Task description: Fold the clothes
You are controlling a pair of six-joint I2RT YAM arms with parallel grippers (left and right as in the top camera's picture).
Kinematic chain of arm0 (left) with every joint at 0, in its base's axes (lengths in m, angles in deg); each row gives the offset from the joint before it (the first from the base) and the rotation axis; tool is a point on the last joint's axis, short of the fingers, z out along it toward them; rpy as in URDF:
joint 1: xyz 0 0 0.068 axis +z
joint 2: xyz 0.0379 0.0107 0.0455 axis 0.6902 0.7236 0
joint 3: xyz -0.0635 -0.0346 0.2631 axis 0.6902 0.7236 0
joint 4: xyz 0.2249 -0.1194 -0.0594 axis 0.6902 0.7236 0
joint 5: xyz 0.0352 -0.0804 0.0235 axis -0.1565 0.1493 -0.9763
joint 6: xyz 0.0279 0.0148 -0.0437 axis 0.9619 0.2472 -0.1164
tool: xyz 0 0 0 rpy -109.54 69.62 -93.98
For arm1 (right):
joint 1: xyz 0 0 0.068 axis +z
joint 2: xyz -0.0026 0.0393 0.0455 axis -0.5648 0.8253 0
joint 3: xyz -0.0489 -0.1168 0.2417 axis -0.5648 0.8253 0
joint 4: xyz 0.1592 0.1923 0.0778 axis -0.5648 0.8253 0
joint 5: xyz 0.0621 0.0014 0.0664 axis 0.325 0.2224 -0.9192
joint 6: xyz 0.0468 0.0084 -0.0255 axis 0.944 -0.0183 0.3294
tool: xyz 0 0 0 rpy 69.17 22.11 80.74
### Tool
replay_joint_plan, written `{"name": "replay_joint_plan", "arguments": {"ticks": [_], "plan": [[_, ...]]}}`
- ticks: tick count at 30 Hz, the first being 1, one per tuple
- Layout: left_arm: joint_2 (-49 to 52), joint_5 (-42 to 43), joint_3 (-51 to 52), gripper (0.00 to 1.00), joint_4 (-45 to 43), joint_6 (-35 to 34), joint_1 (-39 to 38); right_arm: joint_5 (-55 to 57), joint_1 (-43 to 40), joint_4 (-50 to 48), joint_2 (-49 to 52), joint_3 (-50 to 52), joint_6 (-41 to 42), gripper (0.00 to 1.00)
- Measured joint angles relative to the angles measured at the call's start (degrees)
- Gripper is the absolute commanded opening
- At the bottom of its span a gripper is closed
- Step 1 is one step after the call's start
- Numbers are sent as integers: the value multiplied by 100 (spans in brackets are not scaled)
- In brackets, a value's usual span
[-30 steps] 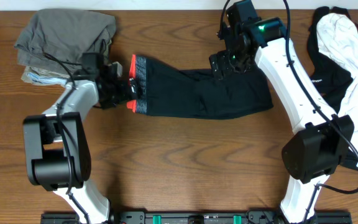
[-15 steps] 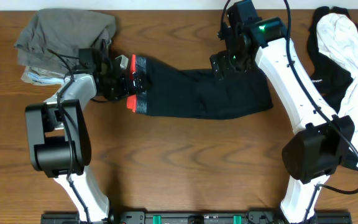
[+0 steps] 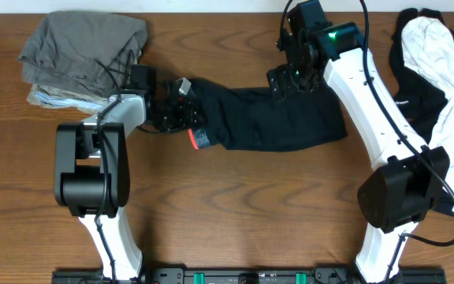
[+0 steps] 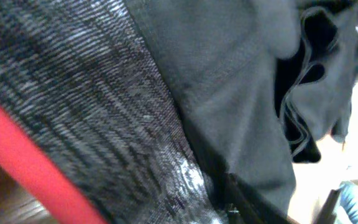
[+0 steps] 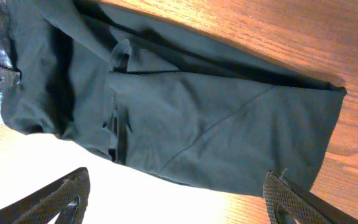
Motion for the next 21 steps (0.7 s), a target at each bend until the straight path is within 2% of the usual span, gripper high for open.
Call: {"name": "replay_joint_plan", "arguments": {"ticks": [4,10,14,21], "plan": [[0,-216,7,7,-42,-225,81,33,0,61,0,0,-2,87],[0,-297,9,6,-20,-409,474,103,0,72,0,0,-2,88],[-74,-306,9,6,297,-474,743,120,-7,59,0,0,-9,94],[-927,-592,9,6,798,-426,975,120,-140,46,0,0,-20,95]]}}
